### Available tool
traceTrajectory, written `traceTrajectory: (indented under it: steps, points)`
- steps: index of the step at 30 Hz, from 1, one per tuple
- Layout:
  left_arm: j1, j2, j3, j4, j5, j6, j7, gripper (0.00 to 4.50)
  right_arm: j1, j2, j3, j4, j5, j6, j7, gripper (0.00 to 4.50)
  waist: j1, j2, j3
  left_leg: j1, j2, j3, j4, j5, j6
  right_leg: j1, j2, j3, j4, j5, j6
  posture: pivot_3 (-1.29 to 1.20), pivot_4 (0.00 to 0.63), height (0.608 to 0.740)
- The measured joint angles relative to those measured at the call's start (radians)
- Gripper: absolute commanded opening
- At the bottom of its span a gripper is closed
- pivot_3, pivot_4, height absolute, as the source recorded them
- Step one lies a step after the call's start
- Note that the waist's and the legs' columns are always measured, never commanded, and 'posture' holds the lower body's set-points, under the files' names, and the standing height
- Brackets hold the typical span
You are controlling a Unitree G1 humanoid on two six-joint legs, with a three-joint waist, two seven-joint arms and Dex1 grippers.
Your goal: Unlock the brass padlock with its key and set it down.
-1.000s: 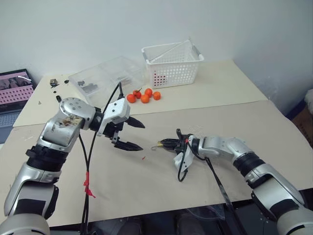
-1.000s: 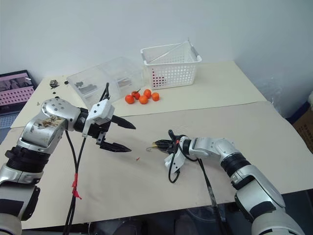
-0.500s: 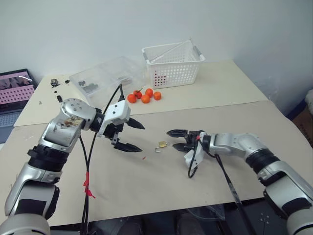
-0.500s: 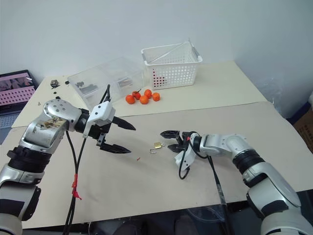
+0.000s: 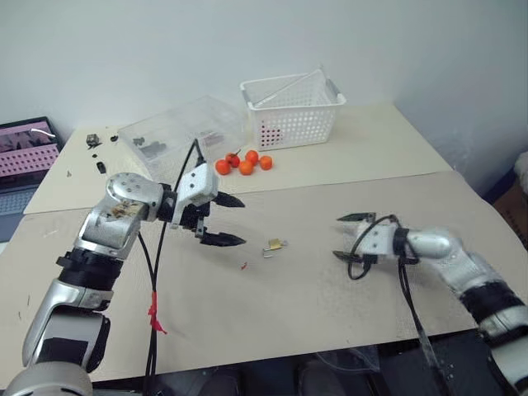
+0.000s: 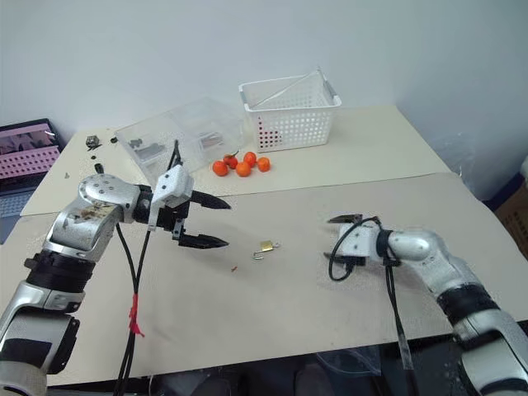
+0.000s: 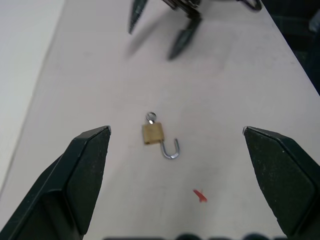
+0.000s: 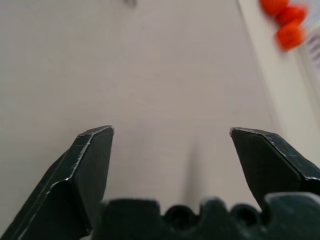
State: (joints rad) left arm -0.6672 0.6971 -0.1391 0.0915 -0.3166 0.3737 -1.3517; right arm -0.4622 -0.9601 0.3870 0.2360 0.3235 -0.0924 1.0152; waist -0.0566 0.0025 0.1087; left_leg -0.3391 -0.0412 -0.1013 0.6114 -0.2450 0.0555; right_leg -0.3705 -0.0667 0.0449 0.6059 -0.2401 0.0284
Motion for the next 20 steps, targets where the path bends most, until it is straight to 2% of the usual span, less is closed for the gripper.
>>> traceTrajectory:
  steps: [2,5,9,14,20]
  points:
    - [0.055,0.001,0.051,-0.06,-0.029,0.011,0.043,4.5,0.044,-0.095,-0.098,-0.218,0.235,0.305,0.076,4.42,0.005,0.001,0.001,0.001,0.003,-0.001,-0.001,-0.001,0.001,-0.001,0.001,0.0,0.0,0.0,0.0,0.0,0.15,0.74]
    - [0.098,0.002,0.115,-0.14,-0.078,0.069,0.099,4.5,0.066,-0.127,-0.198,-0.395,0.37,0.493,0.063,4.42,0.014,0.0,0.002,0.002,0.007,-0.002,-0.001,-0.002,0.003,-0.001,0.006,-0.002,0.001,0.0,0.0,0.0,0.15,0.74]
    - [0.162,0.031,0.192,-0.244,-0.137,0.141,0.162,4.5,0.129,-0.134,-0.29,-0.527,0.476,0.662,0.015,4.42,0.03,-0.001,0.003,0.002,0.008,-0.003,-0.003,-0.002,0.002,-0.003,0.007,-0.003,0.002,0.0,0.0,0.0,0.15,0.74]
    - [0.232,0.072,0.257,-0.331,-0.169,0.217,0.238,4.5,0.168,-0.128,-0.365,-0.583,0.45,0.715,-0.056,4.42,0.042,-0.001,0.003,0.002,0.006,-0.001,-0.002,-0.002,0.001,-0.004,0.006,-0.002,0.001,0.0,0.0,0.0,0.15,0.74]
    - [0.296,0.056,0.288,-0.388,-0.194,0.243,0.339,4.5,0.185,-0.041,-0.398,-0.555,0.365,0.712,-0.124,4.42,0.047,-0.001,0.003,0.001,0.006,-0.001,-0.003,-0.002,-0.007,-0.004,0.006,-0.002,-0.006,0.0,-0.001,0.0,0.15,0.74]
